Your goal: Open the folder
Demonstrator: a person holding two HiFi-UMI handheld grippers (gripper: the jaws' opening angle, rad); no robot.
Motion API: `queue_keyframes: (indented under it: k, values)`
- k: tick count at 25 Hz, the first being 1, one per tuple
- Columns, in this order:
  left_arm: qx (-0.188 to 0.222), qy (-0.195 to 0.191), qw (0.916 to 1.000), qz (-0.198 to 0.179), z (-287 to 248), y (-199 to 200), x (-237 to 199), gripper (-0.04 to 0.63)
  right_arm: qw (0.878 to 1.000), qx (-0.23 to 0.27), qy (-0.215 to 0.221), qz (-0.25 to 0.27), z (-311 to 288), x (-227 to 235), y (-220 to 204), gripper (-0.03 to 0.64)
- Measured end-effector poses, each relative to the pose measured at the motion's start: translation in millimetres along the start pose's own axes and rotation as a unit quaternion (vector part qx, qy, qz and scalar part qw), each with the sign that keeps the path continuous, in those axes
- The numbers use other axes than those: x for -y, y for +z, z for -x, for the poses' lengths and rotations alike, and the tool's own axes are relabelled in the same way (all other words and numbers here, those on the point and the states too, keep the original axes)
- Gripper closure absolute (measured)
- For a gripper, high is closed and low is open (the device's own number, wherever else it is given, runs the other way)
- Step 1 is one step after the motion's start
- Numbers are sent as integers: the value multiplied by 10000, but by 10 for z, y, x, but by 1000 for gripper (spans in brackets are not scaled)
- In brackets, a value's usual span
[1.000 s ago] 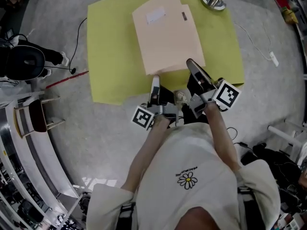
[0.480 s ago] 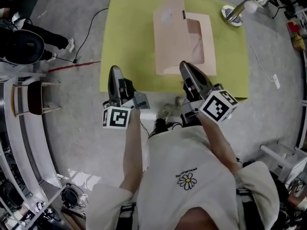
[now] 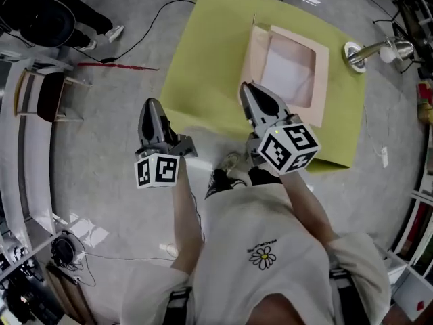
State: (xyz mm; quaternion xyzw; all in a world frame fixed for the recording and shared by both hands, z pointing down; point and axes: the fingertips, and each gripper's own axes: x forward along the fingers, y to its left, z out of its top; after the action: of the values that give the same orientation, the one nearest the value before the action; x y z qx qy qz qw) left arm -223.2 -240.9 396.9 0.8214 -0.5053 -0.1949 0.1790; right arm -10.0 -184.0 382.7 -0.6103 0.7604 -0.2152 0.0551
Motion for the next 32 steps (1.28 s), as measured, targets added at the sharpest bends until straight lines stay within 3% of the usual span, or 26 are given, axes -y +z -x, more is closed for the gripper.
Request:
queue_keyframes:
  k: [7, 12, 19, 27, 32]
  values:
    - [-11, 817, 9966, -37, 539, 63, -494, 581, 9875, -724, 215, 1384, -679, -461, -219, 603]
    - [92, 1315, 9912, 68, 988, 96, -830, 581, 9735, -1133, 433, 1939, -1050, -706, -554, 603]
    - [250, 2068, 9778, -222, 1428, 187, -1279, 581, 9431, -1778, 574, 2750, -1557, -720, -1099, 603]
    - [203, 2650, 9640, -92, 1794, 206, -1650, 581, 9047, -2584, 619, 3331, -2048, -828, -1719, 603]
    - [92, 2681, 9633, -62, 1823, 85, -1647, 581, 9063, -2975, 506, 2959, -2228, -689, -1865, 603]
